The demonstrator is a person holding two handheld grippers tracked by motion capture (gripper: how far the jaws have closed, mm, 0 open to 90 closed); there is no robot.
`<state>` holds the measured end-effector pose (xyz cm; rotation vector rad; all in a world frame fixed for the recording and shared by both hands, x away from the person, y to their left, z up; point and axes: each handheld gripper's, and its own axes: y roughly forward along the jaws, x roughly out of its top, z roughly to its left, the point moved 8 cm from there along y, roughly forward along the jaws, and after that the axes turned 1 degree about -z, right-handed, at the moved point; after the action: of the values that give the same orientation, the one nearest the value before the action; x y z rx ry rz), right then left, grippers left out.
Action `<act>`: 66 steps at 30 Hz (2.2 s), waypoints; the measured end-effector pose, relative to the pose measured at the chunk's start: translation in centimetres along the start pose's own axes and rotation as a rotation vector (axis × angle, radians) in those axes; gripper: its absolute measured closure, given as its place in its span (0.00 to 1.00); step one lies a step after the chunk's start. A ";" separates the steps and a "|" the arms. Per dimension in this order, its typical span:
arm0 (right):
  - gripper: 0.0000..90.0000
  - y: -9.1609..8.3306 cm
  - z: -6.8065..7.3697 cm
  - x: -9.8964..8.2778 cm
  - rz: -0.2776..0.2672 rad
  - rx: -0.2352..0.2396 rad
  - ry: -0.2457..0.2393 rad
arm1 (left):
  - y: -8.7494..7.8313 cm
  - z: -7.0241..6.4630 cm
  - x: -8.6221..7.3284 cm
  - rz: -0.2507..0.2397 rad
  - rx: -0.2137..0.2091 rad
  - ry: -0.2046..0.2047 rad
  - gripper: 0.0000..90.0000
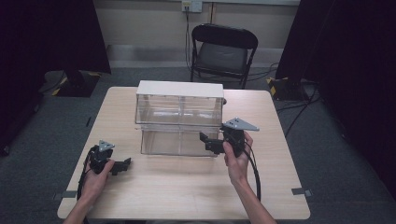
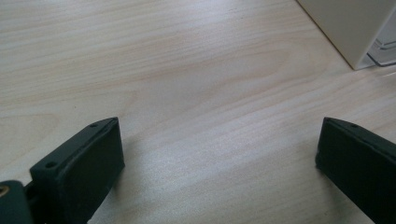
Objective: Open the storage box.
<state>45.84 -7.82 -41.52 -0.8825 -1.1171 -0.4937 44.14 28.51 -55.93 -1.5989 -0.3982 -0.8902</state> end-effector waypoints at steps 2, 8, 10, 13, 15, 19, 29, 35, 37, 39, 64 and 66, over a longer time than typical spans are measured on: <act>0.13 0.0 0.0 0.0 -0.003 0.001 0.000 | 0.0 0.0 0.0 0.001 0.000 0.001 0.01; 0.13 0.0 0.0 0.0 -0.005 0.003 -0.002 | 0.0 0.0 0.0 0.001 0.000 0.001 0.01; 0.13 0.0 0.0 0.0 -0.007 0.004 0.002 | 0.0 0.0 0.0 0.000 0.000 0.000 0.01; 0.13 0.0 0.0 0.0 -0.007 0.002 -0.001 | 0.0 0.0 0.0 0.000 0.000 0.000 0.01; 0.13 0.0 0.0 0.1 -0.007 0.002 -0.002 | 0.0 0.0 0.0 0.000 0.000 0.000 0.01; 0.13 0.0 0.0 0.1 -0.007 0.003 -0.002 | 0.0 0.0 0.0 0.000 0.000 0.000 0.01; 0.13 0.0 0.0 0.1 -0.007 0.005 0.001 | 0.0 0.0 0.0 0.001 0.000 0.001 0.01; 0.13 0.0 0.0 0.1 -0.009 0.004 0.002 | 0.0 0.0 0.0 0.000 0.000 0.000 0.01; 0.13 0.0 0.0 0.1 -0.009 0.004 0.001 | 0.0 0.0 0.0 0.000 0.000 0.000 0.01; 0.13 0.0 0.0 0.1 -0.008 0.009 0.000 | 0.0 0.0 0.0 0.000 0.000 0.000 0.01; 0.13 0.0 -0.1 0.1 -0.009 0.015 0.004 | 0.0 0.0 0.0 0.000 0.000 0.000 0.01; 0.13 0.0 -0.1 0.1 -0.009 0.015 0.004 | 0.0 0.0 0.0 0.000 0.000 0.000 0.01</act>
<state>45.94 -7.86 -41.48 -0.8634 -1.1203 -0.4944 44.15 28.52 -55.93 -1.5988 -0.3978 -0.8900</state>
